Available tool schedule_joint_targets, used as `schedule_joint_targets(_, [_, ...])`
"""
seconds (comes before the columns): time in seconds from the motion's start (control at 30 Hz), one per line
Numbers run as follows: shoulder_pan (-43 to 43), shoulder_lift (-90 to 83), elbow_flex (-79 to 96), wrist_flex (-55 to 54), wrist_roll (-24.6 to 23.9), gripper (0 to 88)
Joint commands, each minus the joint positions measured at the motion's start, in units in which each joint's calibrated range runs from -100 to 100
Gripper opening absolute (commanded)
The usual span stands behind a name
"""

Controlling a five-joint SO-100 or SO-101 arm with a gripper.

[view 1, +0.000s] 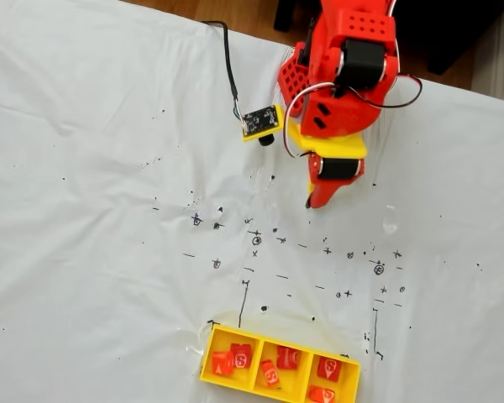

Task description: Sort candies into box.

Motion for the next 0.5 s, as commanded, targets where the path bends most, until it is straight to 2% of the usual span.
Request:
schedule_joint_targets(0.0, [-0.41,-0.25,-0.61,0.44,0.34,0.1])
schedule_joint_targets(0.23, [-3.40,-0.25,-0.61,0.61,2.00,0.1])
schedule_joint_targets(0.37, [-9.20,-0.17,-0.43,1.34,5.27,0.1])
schedule_joint_targets(0.4, [-11.56,-0.17,-0.25,1.59,6.98,0.1])
schedule_joint_targets(0.43, [-14.18,-0.17,0.48,1.75,11.14,0.1])
schedule_joint_targets(0.47, [-17.08,-0.17,2.76,1.75,18.95,0.2])
